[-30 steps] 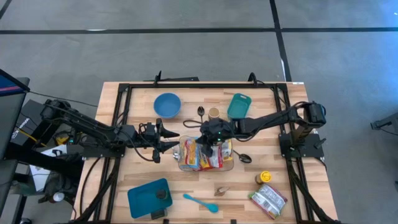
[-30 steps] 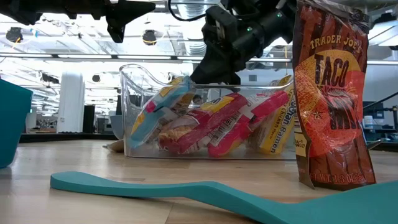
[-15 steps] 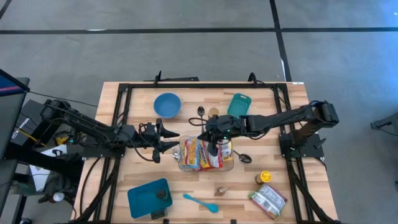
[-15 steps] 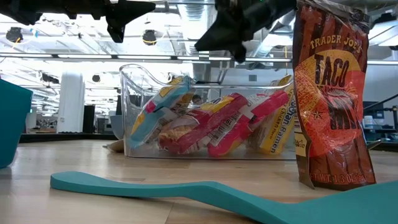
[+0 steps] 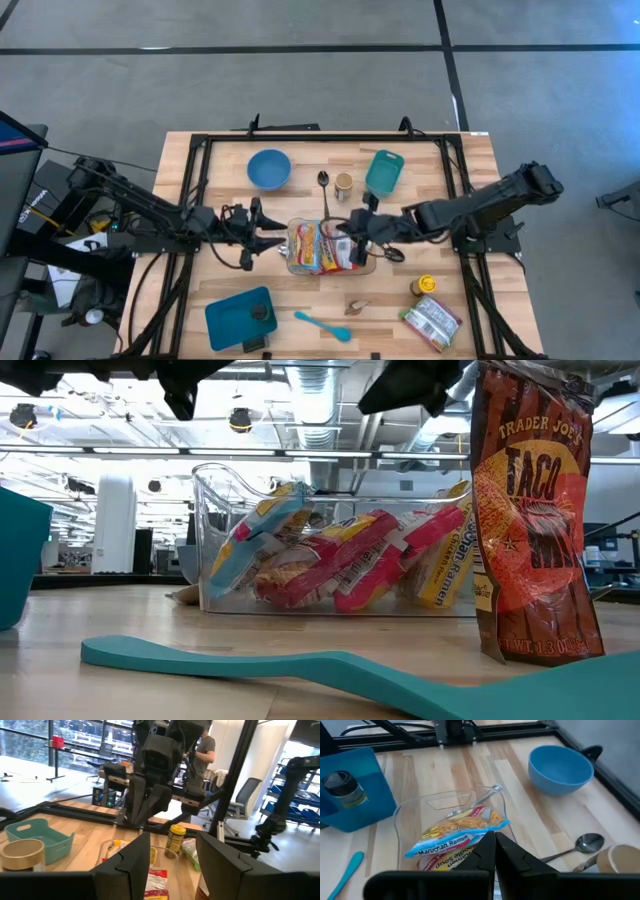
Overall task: Pick & Place Food Item
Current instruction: Put the golden spice bottle into the dark blue bin
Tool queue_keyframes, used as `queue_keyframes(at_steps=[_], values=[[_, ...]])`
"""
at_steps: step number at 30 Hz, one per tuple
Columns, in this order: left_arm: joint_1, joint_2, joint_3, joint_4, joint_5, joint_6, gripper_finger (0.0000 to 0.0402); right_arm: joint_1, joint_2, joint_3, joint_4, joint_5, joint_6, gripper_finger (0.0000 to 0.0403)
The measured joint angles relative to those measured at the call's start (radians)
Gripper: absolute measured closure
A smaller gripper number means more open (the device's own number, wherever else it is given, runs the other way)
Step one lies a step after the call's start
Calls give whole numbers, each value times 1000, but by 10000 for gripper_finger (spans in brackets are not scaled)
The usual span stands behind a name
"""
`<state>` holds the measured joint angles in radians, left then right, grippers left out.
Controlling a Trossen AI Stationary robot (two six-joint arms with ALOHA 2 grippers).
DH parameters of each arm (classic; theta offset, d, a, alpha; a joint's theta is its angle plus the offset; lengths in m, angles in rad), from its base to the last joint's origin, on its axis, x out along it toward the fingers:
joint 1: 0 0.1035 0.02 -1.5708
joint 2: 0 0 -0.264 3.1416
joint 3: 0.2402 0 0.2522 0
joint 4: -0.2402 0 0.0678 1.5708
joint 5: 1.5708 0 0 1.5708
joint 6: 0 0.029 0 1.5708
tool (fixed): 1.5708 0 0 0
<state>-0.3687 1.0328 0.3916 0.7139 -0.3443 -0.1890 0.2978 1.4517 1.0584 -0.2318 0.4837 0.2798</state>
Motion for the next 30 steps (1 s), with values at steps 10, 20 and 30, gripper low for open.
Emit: queue_keyframes(at_steps=[10,20,30], values=[[-87,0,0,1,-14,36,247,84,0,0,-1,151,8,403],[-229,0,0,2,-170,62,247,94,29,0,56,152,27,403],[-380,0,36,-1,-350,129,247,74,89,0,194,146,-56,403]])
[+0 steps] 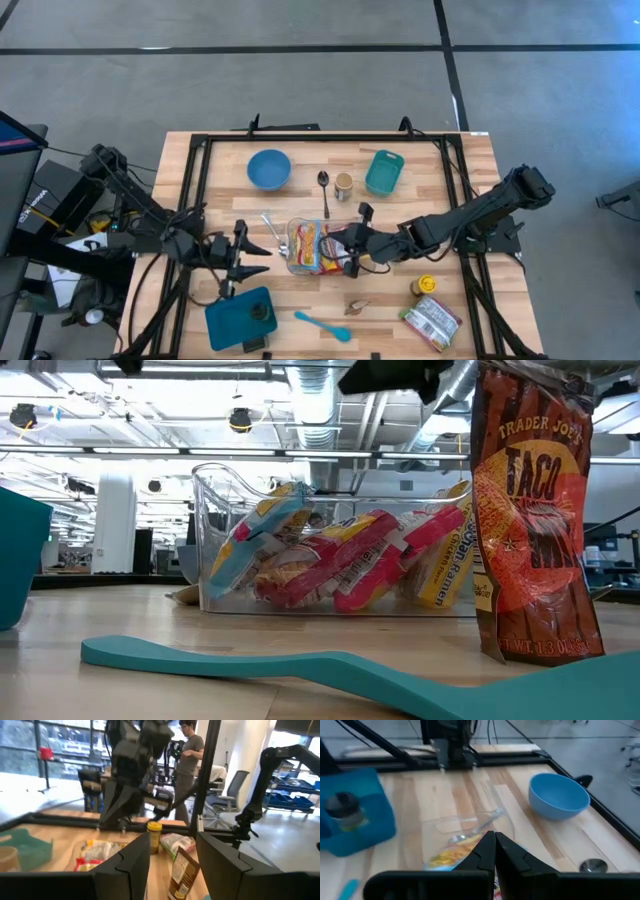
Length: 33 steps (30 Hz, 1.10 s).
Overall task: Pick & Place Food Item
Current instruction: Put the golden spice bottle into the dark blue bin
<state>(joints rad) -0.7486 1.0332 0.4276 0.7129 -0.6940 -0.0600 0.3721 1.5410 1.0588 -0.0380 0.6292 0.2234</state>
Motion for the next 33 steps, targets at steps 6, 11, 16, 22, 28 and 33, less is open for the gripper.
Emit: queue_keyframes(at_steps=[6,11,16,22,28,33], values=[[-65,0,26,-2,-132,87,247,-61,24,-2,-10,0,2,403],[-70,0,26,-61,-149,89,247,-115,23,-2,-9,-10,0,403],[-68,0,26,-65,-153,89,247,-166,26,-1,67,-210,-13,403],[-67,0,25,-72,-93,79,247,-177,59,2,246,-436,-104,403],[-29,0,5,-69,-2,26,247,-196,132,-1,378,-596,-144,403],[51,0,-37,-71,36,-54,247,-236,180,-3,368,-564,-121,403]])
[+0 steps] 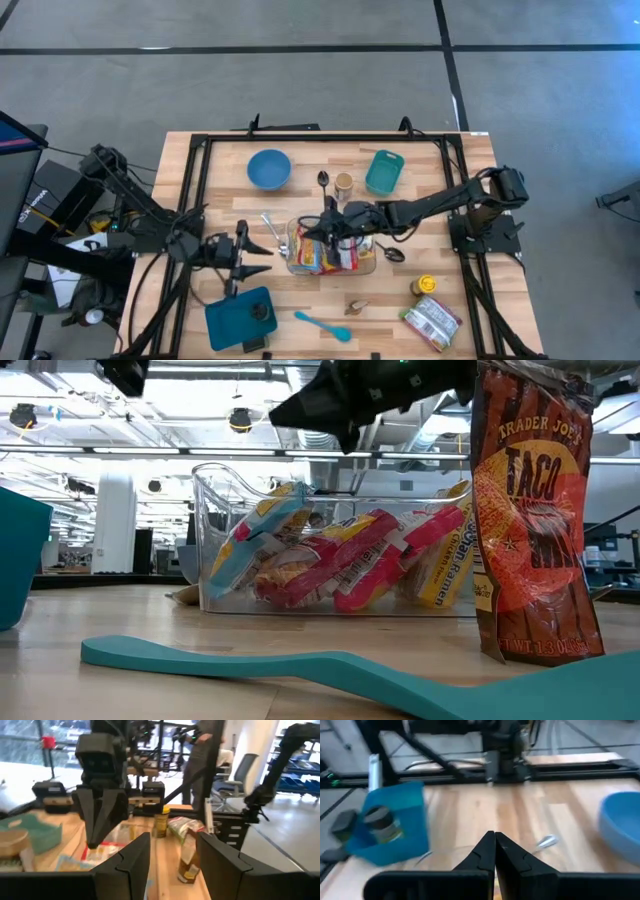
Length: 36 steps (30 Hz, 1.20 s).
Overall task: Pick & Place Food Item
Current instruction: Put the golden spice bottle into the dark blue bin
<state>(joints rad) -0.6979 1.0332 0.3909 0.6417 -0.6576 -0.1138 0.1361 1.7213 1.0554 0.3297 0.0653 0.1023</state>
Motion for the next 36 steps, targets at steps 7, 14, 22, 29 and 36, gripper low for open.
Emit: queue_keyframes(at_steps=[7,14,22,29,36], values=[[58,0,-12,2,1,1,247,-39,-14,3,-75,94,2,403],[94,0,-12,-13,1,3,247,-65,-24,1,-177,98,-6,403],[133,3,-12,-30,1,3,247,-40,-26,-2,-199,141,-34,403],[145,3,-12,-30,1,3,247,-40,-113,-186,-60,151,-12,403],[145,3,-11,-32,1,3,247,-77,-324,-387,73,154,19,403]])
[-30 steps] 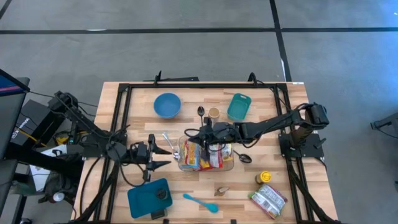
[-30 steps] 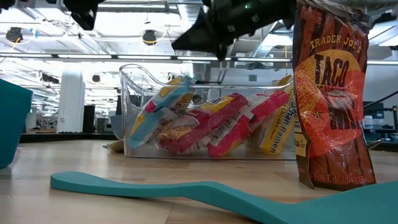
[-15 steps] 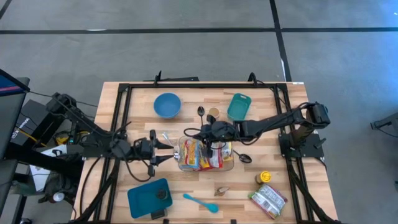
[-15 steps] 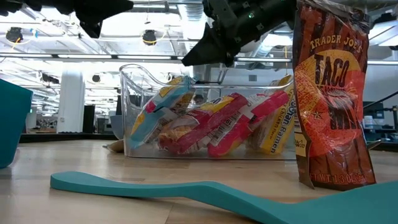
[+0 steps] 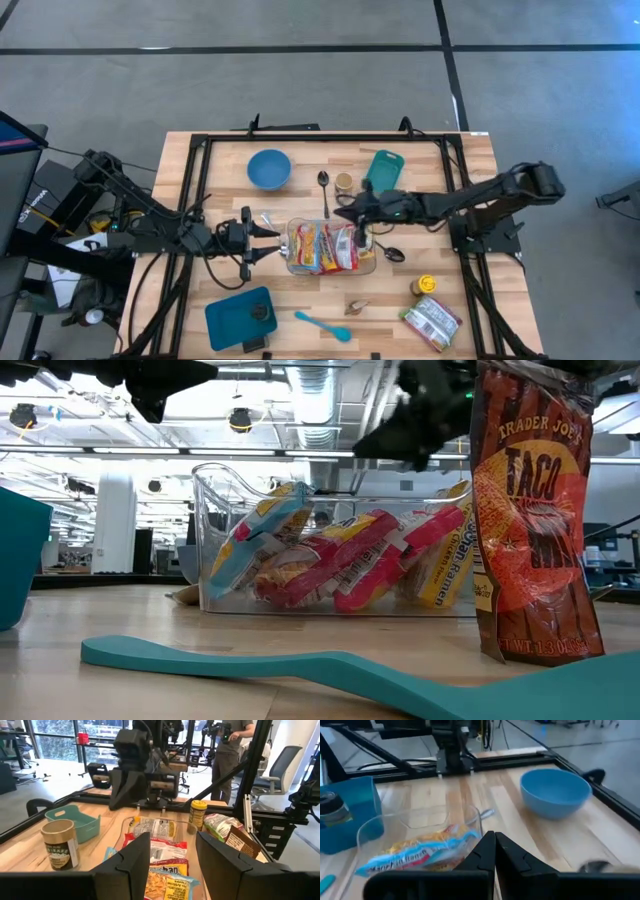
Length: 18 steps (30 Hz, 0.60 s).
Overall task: Pick & Place Food Item
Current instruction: Put the golden spice bottle into the dark blue bin
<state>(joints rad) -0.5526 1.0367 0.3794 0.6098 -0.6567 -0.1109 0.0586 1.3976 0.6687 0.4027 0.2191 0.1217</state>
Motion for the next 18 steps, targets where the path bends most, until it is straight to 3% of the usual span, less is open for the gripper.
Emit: queue_keyframes(at_steps=[8,18], values=[[4,0,0,1,-6,1,247,-85,-148,-76,-143,105,84,403],[112,0,0,-2,-8,1,247,-191,-174,-77,-240,119,138,403]])
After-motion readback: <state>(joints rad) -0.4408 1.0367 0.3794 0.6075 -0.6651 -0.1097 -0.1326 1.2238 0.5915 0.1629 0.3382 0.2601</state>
